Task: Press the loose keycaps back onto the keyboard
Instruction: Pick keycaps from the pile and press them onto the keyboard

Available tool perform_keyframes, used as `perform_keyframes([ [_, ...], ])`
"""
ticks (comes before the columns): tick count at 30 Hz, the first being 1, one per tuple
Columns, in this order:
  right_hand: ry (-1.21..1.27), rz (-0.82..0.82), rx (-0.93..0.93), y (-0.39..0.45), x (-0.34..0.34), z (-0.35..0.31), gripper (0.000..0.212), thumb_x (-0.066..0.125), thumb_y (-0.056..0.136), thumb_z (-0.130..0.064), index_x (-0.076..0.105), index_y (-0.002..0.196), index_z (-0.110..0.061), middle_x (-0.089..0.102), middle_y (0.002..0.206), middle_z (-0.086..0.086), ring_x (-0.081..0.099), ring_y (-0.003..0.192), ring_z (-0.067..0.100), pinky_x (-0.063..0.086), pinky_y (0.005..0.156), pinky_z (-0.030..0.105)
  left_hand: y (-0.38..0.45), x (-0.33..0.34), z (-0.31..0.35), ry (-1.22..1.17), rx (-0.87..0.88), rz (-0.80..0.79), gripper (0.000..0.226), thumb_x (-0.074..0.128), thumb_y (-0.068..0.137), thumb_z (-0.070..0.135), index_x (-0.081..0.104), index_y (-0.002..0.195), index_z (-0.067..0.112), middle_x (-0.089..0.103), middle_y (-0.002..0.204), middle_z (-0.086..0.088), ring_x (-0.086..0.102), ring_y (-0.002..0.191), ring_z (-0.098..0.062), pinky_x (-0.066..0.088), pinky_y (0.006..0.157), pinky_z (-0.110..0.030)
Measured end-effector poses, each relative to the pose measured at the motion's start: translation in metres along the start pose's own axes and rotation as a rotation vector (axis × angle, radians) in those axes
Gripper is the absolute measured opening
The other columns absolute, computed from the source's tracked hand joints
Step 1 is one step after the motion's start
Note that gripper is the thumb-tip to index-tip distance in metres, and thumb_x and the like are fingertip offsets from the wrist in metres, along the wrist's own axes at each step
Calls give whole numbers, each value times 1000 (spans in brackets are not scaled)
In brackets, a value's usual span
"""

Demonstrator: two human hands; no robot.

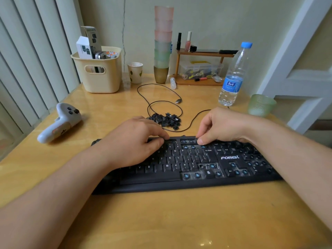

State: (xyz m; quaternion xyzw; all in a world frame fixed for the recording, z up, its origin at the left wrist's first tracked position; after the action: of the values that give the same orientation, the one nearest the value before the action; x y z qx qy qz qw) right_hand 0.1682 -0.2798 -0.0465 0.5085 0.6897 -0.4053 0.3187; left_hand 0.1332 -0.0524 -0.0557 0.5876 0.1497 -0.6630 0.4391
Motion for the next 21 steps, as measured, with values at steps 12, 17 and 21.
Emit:
perform_keyframes([
  [12, -32, 5, 124, -2, 2, -3, 14, 91, 76, -25, 78, 76, -31, 74, 96, 2, 73, 97, 32, 59, 91, 51, 0, 0, 0, -19, -15, 8, 23, 61, 100, 35, 75, 119, 36, 70, 123, 16, 57, 118, -9, 37, 106, -24],
  [17, -88, -32, 148, -2, 1, -12, 11, 85, 84, -17, 75, 84, -21, 67, 89, 2, 61, 78, 21, 48, 67, 30, 0, 0, -1, -21, -23, -6, 24, 60, 100, 38, 74, 120, 37, 70, 123, 17, 56, 119, -9, 39, 106, -27],
  [21, -166, -28, 121, -2, 1, -21, 11, 84, 85, -15, 74, 82, -20, 66, 83, -2, 57, 76, 15, 43, 63, 28, 0, 0, -1, -22, -27, -8, 24, 60, 100, 37, 74, 120, 37, 70, 122, 17, 56, 118, -9, 39, 104, -26],
])
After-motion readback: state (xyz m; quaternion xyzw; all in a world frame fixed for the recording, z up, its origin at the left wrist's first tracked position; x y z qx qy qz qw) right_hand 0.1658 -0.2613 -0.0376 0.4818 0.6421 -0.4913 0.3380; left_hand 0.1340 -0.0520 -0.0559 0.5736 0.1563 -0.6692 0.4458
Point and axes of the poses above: each hand's wrist, its own y-axis towards the middle knuckle, its own x-axis out of the palm, z = x × y, the point moved 6 cm from there along y, towards the middle knuckle
